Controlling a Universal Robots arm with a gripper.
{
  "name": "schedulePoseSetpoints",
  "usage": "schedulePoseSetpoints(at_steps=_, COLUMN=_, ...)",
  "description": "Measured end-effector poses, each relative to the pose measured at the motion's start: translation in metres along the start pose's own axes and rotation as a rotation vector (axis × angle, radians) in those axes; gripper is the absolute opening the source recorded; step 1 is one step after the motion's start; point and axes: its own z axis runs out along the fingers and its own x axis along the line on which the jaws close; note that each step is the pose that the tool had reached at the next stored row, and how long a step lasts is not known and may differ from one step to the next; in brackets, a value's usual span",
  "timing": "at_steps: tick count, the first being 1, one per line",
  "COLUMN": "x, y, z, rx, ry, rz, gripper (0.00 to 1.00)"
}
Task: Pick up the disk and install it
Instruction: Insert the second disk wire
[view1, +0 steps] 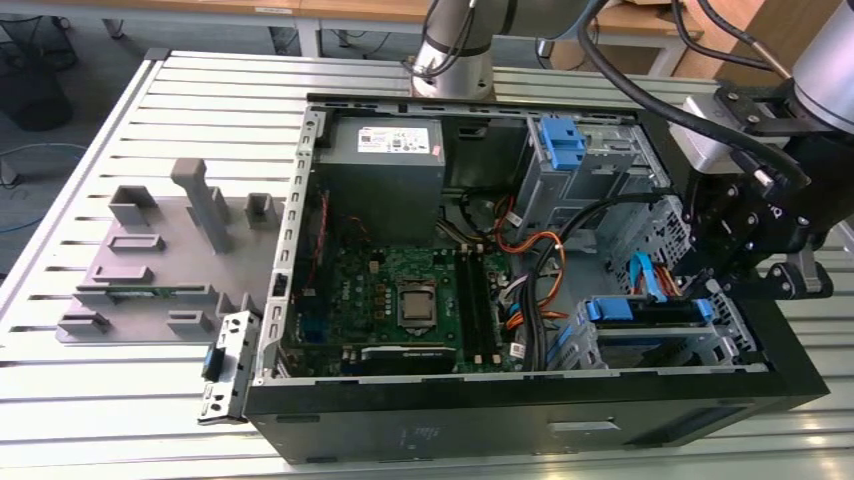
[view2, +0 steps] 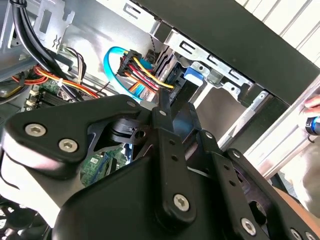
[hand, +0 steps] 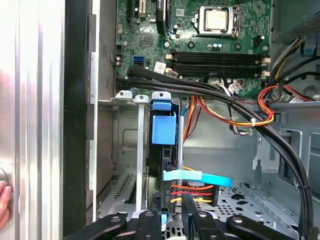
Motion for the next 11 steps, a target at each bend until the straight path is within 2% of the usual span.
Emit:
schedulePoseSetpoints(at_steps=5, x=0.0, y=0.0, z=-0.0001, rx=0.0, ry=0.0, rz=0.0, gripper=0.3)
schedulePoseSetpoints(at_steps=6, x=-0.0001, y=-0.0001, z=-0.0002, rx=-0.0025, ry=-0.0003, rz=0.0, gripper=0.3)
schedulePoseSetpoints(at_steps=9, x=-0.0001, y=-0.0003, z=0.0, rx=-0.024, ry=-0.0033, rz=0.0, gripper=0.3)
schedulePoseSetpoints(at_steps=11, x=-0.0001, y=-0.0002, z=0.0, rx=-0.0271, ry=-0.0036, rz=0.0, gripper=0.3)
